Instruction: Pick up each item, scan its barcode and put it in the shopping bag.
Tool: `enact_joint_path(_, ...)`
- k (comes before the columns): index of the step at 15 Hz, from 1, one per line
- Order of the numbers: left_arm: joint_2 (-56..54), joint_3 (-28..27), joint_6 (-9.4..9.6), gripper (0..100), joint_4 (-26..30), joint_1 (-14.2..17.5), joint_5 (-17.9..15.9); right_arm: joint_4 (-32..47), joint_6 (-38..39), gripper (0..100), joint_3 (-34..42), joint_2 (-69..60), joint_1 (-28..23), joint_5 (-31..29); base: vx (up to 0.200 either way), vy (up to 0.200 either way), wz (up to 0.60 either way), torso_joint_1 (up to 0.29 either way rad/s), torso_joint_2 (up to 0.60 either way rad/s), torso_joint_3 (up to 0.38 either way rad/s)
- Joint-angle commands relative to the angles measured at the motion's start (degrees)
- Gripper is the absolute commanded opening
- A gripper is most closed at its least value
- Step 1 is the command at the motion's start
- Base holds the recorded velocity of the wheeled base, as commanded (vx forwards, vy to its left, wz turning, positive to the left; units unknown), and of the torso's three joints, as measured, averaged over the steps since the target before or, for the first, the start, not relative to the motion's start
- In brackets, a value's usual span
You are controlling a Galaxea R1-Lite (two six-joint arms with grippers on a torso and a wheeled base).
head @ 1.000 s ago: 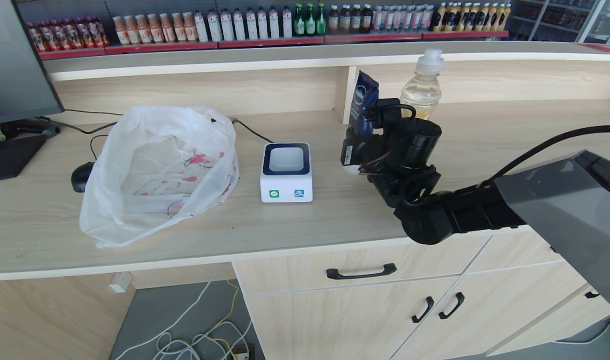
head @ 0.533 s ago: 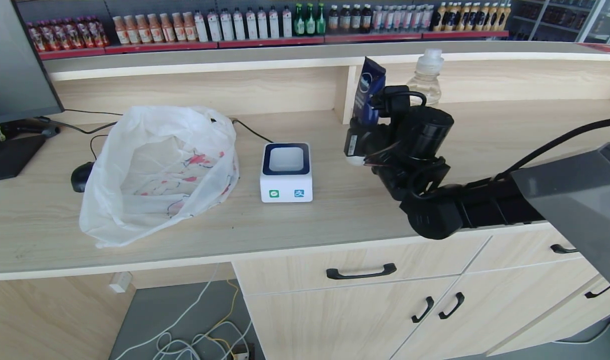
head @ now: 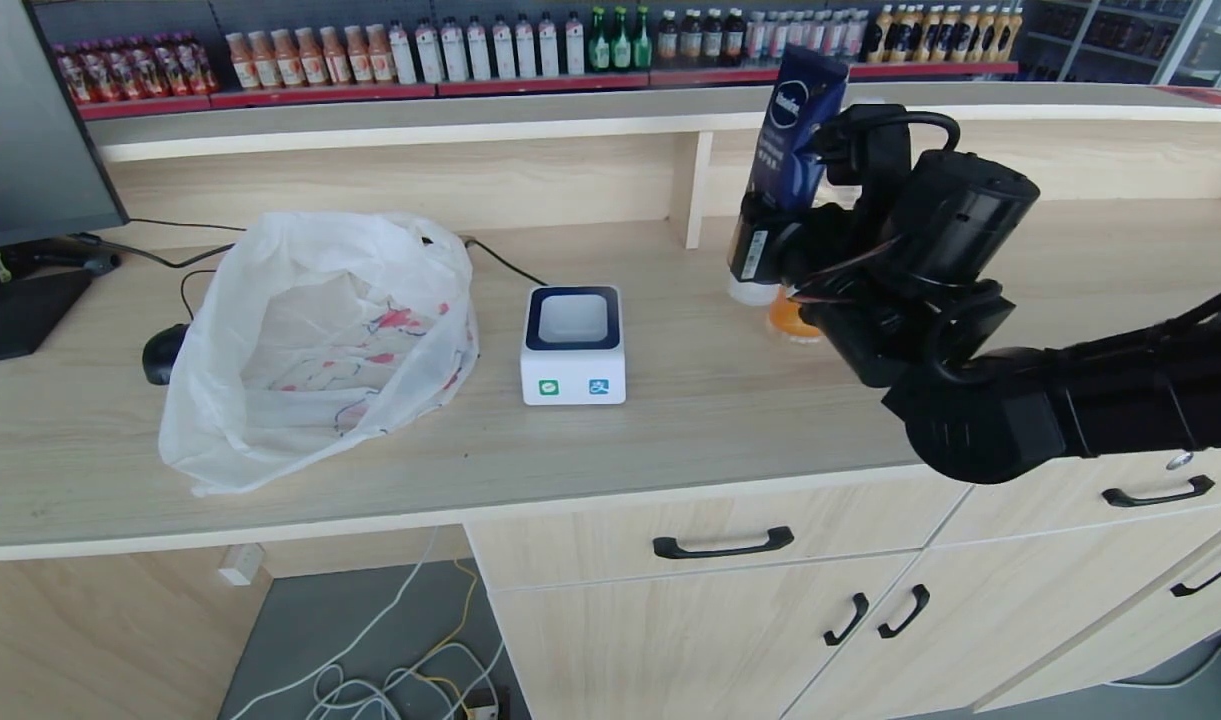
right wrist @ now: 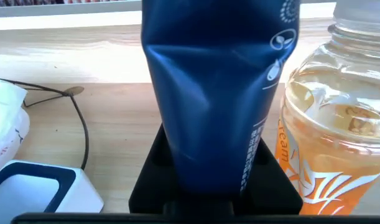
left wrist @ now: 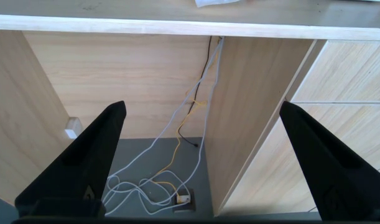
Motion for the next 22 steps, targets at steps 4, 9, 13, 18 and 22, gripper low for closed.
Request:
enact_joint_path(4,0.0,0.0,-0.01,100,-0.02,0.0,0.0,-0.55,-0.04,0,14.18,-14.46,0.94,-0.08,0.0,0.0,0.0,0.0,0.0,0.0)
enact_joint_path(9,0.0,0.0,-0.01,100,-0.02,0.0,0.0,-0.73,-0.22,0,26.31,-25.27,1.21,-0.08,0.0,0.0,0.0,0.0,0.0,0.0)
enact_joint_path(13,0.0,0.0,-0.01,100,-0.02,0.0,0.0,-0.73,-1.1,0,34.74,-31.59,3.85,-0.16,0.0,0.0,0.0,0.0,0.0,0.0)
enact_joint_path(18,0.0,0.0,-0.01,100,-0.02,0.0,0.0,-0.73,-3.03,0,42.57,-38.54,4.99,-0.16,0.0,0.0,0.0,0.0,0.0,0.0)
enact_joint_path(22,0.0,0.0,-0.01,100,-0.02,0.0,0.0,-0.73,-4.7,0,45.29,-41.17,8.94,-0.16,0.0,0.0,0.0,0.0,0.0,0.0)
